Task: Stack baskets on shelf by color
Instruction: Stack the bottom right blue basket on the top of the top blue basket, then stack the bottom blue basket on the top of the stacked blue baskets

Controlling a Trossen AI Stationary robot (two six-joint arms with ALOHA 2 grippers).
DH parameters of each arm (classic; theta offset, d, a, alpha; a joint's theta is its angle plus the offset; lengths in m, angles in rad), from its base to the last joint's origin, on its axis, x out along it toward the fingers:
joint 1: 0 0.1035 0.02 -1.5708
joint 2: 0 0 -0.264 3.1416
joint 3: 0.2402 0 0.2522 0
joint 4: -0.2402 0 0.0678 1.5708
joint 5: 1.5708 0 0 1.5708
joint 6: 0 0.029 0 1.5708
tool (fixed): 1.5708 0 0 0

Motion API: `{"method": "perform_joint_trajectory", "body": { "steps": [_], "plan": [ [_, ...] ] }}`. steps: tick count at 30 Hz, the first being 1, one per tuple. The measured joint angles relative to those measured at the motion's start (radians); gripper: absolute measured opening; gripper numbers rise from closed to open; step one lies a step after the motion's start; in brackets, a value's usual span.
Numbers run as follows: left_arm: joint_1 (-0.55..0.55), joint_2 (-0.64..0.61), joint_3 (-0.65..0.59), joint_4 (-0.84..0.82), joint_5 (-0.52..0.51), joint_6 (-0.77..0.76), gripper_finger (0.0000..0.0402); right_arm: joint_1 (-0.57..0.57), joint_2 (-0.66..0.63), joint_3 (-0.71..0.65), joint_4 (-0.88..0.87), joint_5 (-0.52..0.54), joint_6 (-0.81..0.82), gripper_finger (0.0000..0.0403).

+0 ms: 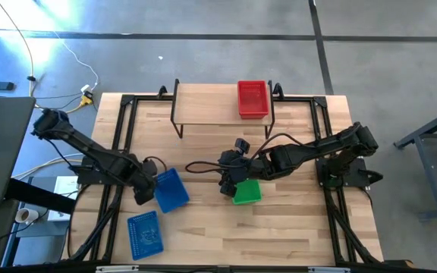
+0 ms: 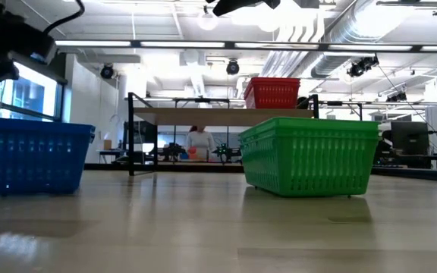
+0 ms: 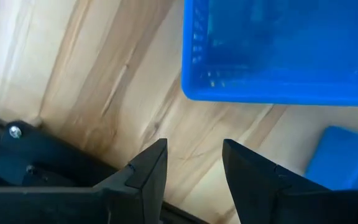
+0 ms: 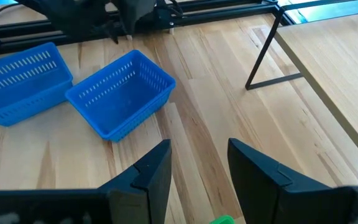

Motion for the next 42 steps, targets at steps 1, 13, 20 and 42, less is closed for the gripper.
{"method": "perform_joint_trajectory", "body": {
  "steps": [1,13,20,42],
  "plan": [
    [-0.004,0.021,0.000,0.000,0.003,-0.004,0.0145,0.000,0.000,0.000,0.000,0.000,0.000,0.0145],
    [0.039,0.226,0.000,0.022,-0.077,0.020,0.0145,0.000,0.000,0.000,0.002,-0.016,0.002,0.0145],
    [0.078,0.257,0.000,0.061,-0.144,0.038,0.0145,0.000,0.000,0.000,0.003,-0.021,0.002,0.0145],
    [0.192,0.248,0.015,0.175,-0.198,0.150,0.0145,0.000,0.000,0.000,0.006,-0.024,0.000,0.0145]
  ]
}}
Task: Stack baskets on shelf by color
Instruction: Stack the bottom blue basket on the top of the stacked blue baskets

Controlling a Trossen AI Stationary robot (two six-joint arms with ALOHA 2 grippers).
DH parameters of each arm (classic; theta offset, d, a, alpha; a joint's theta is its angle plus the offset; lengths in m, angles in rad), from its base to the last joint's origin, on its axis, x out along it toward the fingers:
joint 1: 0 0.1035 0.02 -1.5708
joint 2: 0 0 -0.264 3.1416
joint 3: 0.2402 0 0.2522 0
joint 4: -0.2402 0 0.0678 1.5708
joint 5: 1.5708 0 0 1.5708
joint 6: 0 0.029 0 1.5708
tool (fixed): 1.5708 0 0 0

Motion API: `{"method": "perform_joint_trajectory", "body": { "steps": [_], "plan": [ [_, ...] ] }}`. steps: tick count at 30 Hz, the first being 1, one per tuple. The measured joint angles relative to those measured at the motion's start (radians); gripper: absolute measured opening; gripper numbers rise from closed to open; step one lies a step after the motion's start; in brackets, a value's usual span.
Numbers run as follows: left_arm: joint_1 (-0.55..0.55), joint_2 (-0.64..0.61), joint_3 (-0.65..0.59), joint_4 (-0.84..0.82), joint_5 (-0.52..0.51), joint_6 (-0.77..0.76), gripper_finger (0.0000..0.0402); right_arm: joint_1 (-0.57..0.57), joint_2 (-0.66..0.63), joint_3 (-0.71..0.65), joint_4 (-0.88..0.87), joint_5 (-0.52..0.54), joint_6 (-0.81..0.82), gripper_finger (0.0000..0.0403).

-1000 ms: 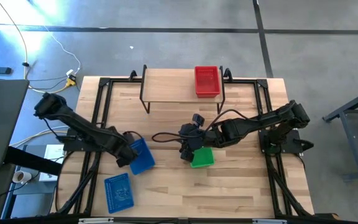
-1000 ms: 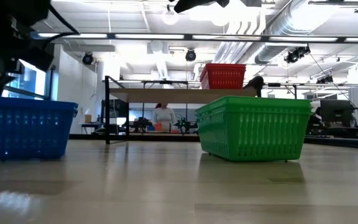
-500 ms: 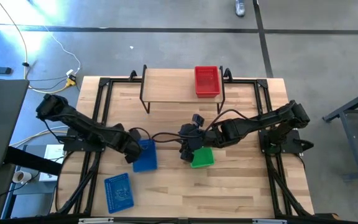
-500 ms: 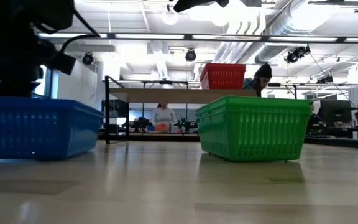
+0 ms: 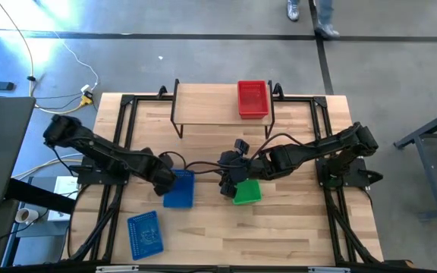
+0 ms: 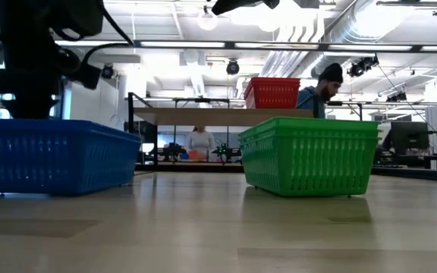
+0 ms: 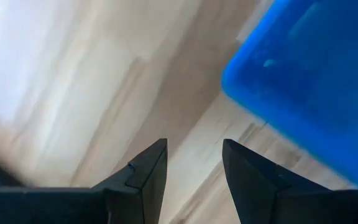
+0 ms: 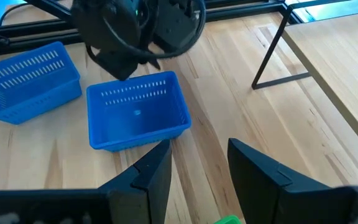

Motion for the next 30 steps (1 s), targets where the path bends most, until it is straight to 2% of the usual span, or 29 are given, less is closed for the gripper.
{"method": "perform_joint_trajectory", "body": {
  "steps": [5,9,16,25,30],
  "plan": [
    [-0.009,-0.028,0.077,-0.181,-0.038,-0.069,0.0145,0.000,0.000,0.000,-0.002,0.000,0.000,0.0145],
    [-0.048,-0.059,0.125,-0.253,-0.035,-0.129,0.0145,0.000,0.000,0.000,-0.006,-0.014,0.000,0.0145],
    [-0.166,-0.142,0.140,-0.273,0.025,-0.317,0.0145,0.005,0.000,0.000,-0.022,-0.020,-0.003,0.0145],
    [-0.379,-0.185,0.140,-0.269,0.140,-0.668,0.0145,0.005,0.000,0.000,-0.031,-0.020,-0.004,0.0145],
    [-0.487,-0.184,0.140,-0.264,0.154,-0.730,0.0145,0.005,0.000,0.000,-0.033,-0.020,-0.004,0.0145]
  ]
}}
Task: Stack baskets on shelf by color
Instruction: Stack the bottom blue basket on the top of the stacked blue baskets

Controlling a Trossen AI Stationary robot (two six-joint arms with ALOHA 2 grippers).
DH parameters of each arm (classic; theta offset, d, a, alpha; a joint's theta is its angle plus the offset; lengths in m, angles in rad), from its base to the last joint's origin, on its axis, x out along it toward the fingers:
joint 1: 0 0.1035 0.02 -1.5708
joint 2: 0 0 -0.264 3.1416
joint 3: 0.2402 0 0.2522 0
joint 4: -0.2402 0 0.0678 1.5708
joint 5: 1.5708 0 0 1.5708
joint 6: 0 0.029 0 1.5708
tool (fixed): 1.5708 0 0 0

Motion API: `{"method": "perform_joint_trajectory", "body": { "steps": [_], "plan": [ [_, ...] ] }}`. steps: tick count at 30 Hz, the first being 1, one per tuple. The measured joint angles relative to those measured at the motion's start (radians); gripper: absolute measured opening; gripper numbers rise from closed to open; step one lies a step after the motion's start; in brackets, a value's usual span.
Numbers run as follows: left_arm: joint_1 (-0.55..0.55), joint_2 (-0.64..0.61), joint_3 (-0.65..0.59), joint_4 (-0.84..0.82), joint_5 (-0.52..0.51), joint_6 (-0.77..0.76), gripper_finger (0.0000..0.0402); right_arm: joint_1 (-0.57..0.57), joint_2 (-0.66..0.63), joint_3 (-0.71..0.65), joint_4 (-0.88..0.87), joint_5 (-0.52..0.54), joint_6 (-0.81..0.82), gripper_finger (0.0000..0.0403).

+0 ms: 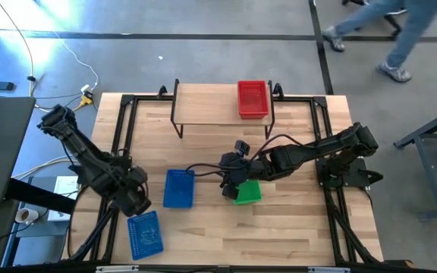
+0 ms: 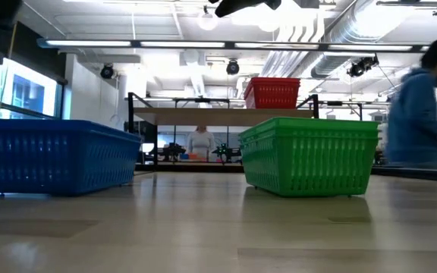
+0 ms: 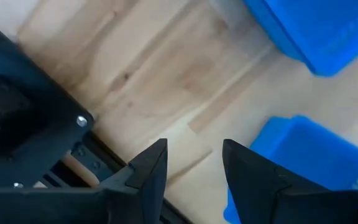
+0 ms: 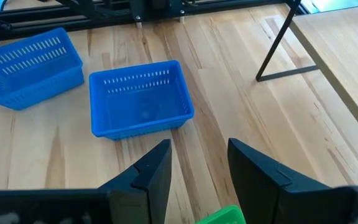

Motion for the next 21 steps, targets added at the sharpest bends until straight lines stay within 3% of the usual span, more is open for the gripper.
{"method": "perform_joint_trajectory", "body": {
  "steps": [4,10,17,21],
  "plan": [
    [-0.070,0.000,0.000,0.044,0.009,0.008,0.0145,0.000,0.000,0.000,0.000,0.000,0.004,0.0145],
    [-0.153,0.001,0.000,0.130,-0.001,0.164,0.0145,0.000,0.000,0.000,0.000,0.000,0.021,0.0145],
    [-0.213,0.033,0.000,0.193,-0.076,0.349,0.0145,0.000,0.000,0.000,0.000,0.000,0.026,0.0145],
    [-0.216,0.086,0.000,0.191,-0.070,0.407,0.0145,0.000,0.000,0.000,0.001,0.001,0.026,0.0145]
  ]
}}
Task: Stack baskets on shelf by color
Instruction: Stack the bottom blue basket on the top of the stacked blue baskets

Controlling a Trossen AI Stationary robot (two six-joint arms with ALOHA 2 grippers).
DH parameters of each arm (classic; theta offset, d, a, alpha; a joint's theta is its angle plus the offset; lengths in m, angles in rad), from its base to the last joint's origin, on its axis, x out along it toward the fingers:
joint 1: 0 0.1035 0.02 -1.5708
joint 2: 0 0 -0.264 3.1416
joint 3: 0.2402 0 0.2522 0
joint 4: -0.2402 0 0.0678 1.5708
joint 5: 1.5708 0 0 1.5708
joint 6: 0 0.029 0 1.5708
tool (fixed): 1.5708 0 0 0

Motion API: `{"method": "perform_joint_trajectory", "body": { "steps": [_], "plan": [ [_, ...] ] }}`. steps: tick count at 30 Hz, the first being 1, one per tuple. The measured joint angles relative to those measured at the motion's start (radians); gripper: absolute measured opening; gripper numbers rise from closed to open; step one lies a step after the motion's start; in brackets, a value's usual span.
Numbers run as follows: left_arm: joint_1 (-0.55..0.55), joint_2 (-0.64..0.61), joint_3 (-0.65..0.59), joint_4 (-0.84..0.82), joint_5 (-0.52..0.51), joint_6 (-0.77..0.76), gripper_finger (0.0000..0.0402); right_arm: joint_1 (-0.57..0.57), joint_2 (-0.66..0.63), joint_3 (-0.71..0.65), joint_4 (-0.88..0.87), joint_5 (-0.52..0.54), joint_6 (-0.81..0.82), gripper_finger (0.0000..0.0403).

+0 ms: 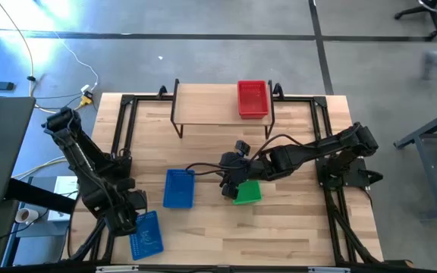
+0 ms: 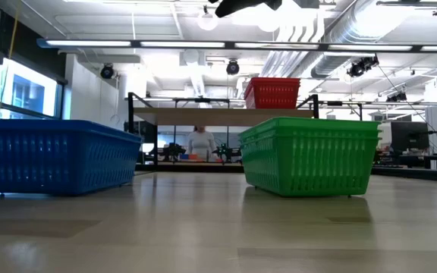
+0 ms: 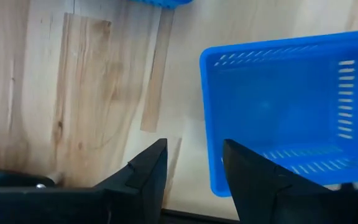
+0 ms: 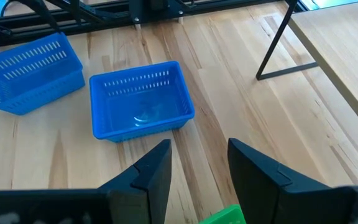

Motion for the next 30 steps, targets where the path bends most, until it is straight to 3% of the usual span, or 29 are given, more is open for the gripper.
{"method": "perform_joint_trajectory", "body": {
  "steps": [6,15,30],
  "plan": [
    [-0.001,0.077,0.000,0.053,0.020,0.080,0.0145,0.000,0.000,0.000,-0.001,-0.001,0.000,0.0145],
    [0.000,0.149,0.000,0.085,0.074,0.073,0.0145,0.000,0.000,0.000,-0.001,-0.001,0.000,0.0145],
    [0.001,0.259,0.000,0.115,0.074,0.082,0.0142,0.000,0.000,0.000,-0.001,-0.002,0.023,0.0145]
  ]
}}
